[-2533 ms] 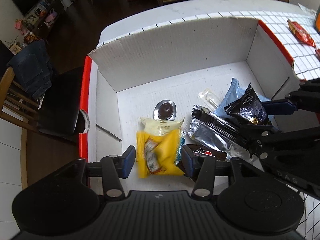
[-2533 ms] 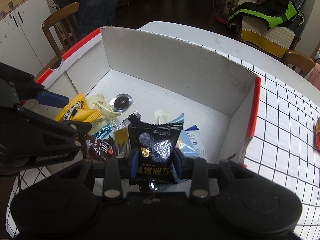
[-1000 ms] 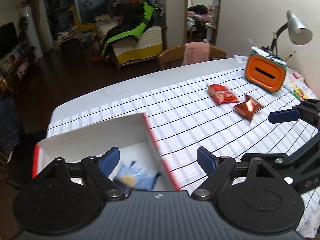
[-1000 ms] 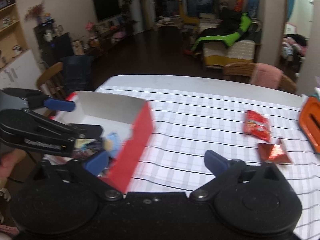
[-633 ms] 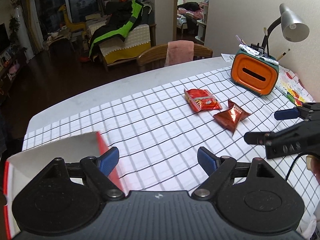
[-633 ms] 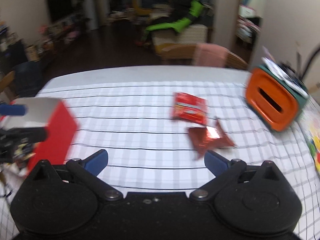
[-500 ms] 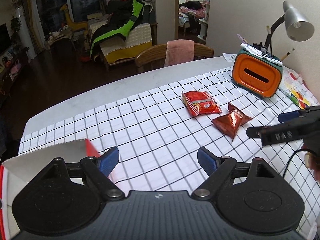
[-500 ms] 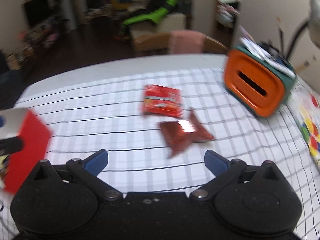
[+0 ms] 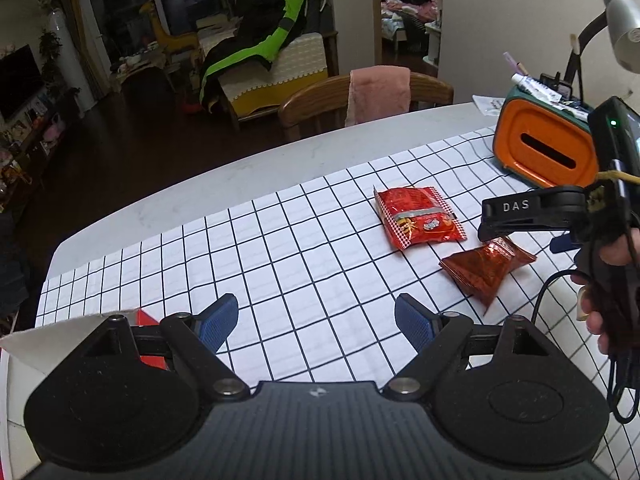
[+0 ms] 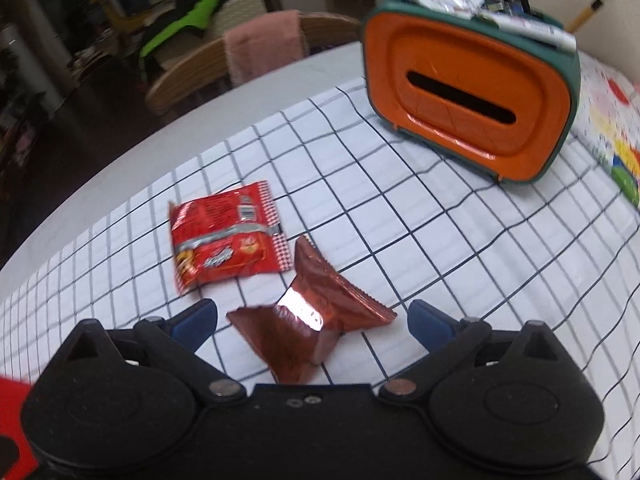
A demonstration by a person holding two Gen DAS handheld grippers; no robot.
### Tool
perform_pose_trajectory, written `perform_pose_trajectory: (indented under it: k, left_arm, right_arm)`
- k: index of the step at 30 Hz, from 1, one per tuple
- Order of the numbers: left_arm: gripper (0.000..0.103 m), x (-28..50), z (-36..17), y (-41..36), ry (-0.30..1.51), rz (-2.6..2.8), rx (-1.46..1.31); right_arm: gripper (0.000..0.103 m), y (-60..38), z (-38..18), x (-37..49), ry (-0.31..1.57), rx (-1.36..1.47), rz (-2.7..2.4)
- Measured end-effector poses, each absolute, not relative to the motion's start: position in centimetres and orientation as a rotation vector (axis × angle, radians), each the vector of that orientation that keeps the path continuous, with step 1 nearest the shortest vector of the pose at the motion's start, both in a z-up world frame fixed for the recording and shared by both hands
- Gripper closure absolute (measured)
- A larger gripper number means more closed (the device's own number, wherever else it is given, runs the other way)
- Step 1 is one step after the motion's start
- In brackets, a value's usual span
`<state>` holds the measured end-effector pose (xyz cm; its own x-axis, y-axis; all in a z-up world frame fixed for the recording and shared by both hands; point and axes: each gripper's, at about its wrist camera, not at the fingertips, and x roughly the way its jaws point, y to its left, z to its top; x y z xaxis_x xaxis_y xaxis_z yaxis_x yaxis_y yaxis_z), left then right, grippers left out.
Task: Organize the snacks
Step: 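Grasp the brown Oreo bag with the right gripper while the left grasps the red chip bag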
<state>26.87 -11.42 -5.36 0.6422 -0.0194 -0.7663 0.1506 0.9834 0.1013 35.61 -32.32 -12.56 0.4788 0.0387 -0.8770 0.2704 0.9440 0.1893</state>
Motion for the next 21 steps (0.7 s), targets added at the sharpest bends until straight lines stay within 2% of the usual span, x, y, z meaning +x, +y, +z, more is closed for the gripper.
perform_pose_trajectory:
  k: [8, 10, 14, 15, 21]
  left_arm:
    - [0.017, 29.1, -6.1, -12.6, 0.904, -0.086, 0.177]
    - [0.017, 29.6, -6.3, -13.0, 0.911, -0.103, 0.192]
    - [0.017, 30.6, -6.6, -14.1, 0.929, -0.161, 0.248]
    - [0.017, 30.8, -6.7, -14.4, 0.934, -0.179, 0.264]
    - [0.017, 32.4, -7.5, -16.3, 0.931, -0.304, 0.372]
  right_arm:
    - [0.011, -33.5, -15.7, 37.2, 1.155, 0.512, -0.265]
    - [0.017, -33.3, -16.2, 37.3, 1.165, 0.551, -0.263]
    - [0.021, -32.8, -16.6, 37.6, 1.172, 0.482, -0.260]
    - [0.027, -32.8, -16.8, 37.6, 1.177, 0.472, -0.245]
    - [0.046, -32.5, -16.7, 36.7, 1.195, 0.382, -0.112]
